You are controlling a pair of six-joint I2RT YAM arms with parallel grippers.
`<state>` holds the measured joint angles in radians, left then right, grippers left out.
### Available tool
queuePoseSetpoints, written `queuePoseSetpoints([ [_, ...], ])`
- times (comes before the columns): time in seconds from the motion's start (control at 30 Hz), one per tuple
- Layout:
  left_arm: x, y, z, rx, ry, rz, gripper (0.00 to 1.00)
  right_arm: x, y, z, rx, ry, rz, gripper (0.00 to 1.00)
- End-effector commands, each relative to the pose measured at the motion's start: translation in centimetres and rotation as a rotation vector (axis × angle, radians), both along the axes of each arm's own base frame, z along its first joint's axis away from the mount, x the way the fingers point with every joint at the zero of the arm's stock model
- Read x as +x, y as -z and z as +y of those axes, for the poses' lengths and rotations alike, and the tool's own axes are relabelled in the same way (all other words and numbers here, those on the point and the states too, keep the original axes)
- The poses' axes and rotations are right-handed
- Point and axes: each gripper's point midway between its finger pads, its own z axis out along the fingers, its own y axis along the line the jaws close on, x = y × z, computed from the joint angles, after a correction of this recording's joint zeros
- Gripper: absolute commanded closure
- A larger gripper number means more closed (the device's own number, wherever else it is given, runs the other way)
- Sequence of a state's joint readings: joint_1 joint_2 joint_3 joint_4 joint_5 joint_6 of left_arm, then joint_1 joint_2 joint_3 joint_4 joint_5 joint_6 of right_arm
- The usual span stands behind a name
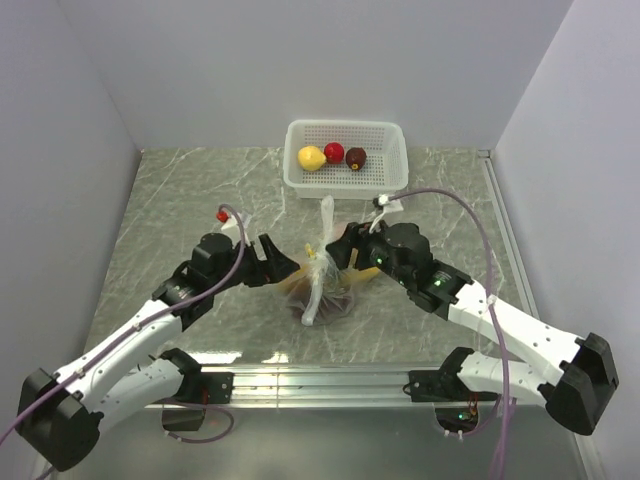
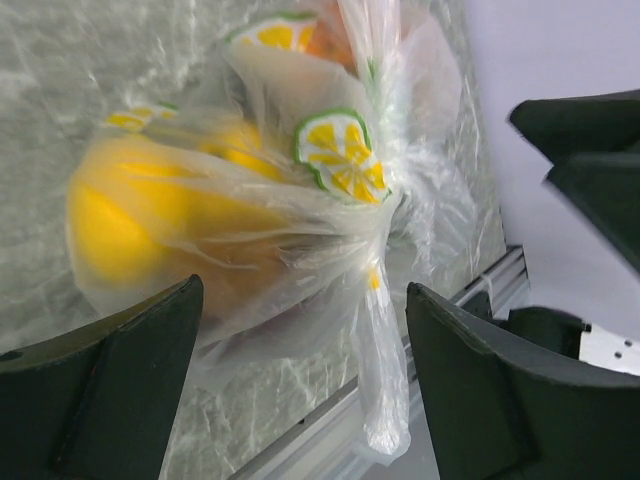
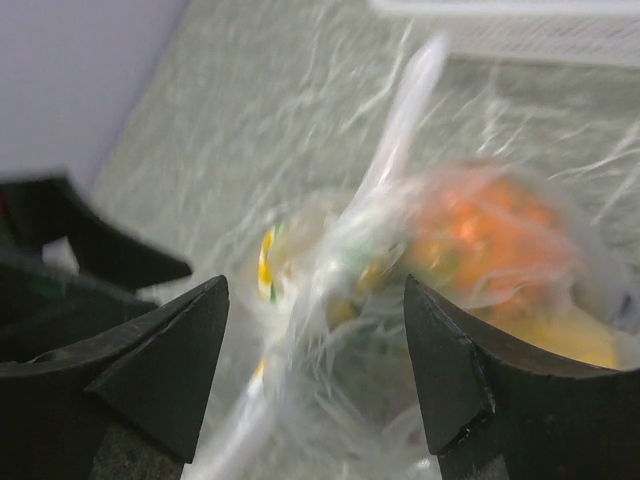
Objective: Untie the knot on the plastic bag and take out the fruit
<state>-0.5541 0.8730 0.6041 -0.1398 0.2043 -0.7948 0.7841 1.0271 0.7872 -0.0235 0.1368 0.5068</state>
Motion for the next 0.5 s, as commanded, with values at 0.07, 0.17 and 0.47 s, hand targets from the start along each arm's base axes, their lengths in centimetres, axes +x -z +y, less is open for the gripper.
queuePoseSetpoints([
  [0.07, 0.0, -1.3, -2.9, -0.012, 0.075, -0.051, 0.16, -2.3, 1.6, 3.1, -0.022, -0.292, -0.019, 0.23],
  [0.17, -0.1, -0.4, -3.8, 0.010, 0.087, -0.040, 0.22, -2.1, 3.0, 3.5, -0.017, -0.301, 0.012, 0.24],
  [0.47, -0.2, 1.4, -6.2, 0.040, 0.126, -0.034, 0.28, -1.8, 5.2, 3.4, -0.060, -0.296, 0.047, 0.47],
])
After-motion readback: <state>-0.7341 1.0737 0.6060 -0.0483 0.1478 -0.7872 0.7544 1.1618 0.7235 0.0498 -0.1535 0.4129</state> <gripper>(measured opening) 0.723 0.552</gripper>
